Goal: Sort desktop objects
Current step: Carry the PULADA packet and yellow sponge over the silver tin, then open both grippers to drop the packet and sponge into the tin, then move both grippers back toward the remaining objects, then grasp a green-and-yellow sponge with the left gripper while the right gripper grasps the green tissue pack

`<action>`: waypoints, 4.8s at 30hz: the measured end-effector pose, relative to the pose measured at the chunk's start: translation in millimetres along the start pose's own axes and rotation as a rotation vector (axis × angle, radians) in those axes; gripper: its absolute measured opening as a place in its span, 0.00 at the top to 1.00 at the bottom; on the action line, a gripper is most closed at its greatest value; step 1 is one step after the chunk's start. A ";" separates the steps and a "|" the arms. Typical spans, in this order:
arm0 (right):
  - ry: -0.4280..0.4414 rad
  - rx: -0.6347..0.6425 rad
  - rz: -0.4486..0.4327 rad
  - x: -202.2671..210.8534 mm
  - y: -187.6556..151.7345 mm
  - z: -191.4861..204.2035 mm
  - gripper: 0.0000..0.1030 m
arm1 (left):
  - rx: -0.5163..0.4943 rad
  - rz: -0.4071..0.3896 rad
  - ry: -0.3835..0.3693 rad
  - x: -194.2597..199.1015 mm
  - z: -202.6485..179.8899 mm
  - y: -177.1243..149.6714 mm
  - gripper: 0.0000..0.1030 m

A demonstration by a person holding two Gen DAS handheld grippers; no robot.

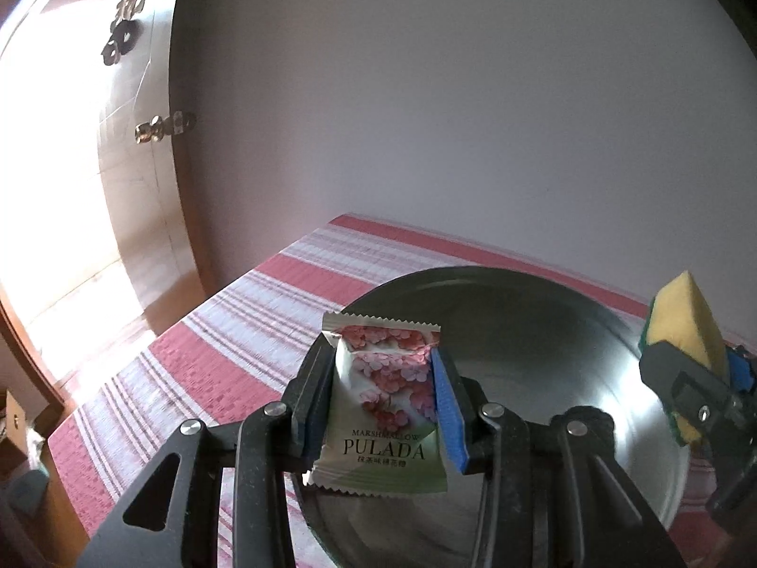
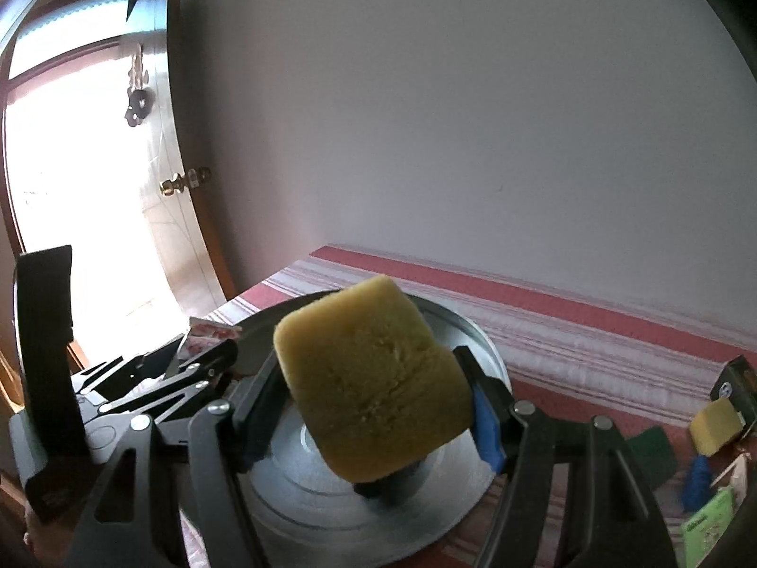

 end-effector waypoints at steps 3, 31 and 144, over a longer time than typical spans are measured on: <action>0.001 0.008 0.015 -8.8 -4.4 0.3 0.33 | 0.005 0.018 0.021 -6.5 3.1 -1.5 0.59; -0.069 -0.116 -0.143 22.0 -3.2 -35.9 0.00 | 0.007 -0.068 0.102 11.6 -9.2 -7.0 0.21; -0.489 -0.233 0.058 122.2 -133.4 -245.8 0.25 | -0.434 -0.009 -0.385 23.8 -310.9 -72.0 0.46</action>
Point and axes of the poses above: each gripper's, at about its wrist camera, not at the fingertips, and x roughly against the way its jaws point, z to its left, y to its top, the point moved 10 cm from there along -x, roughly the way its jaws point, and after that the axes turned 15 degrees about z, right-handed, at the moved point
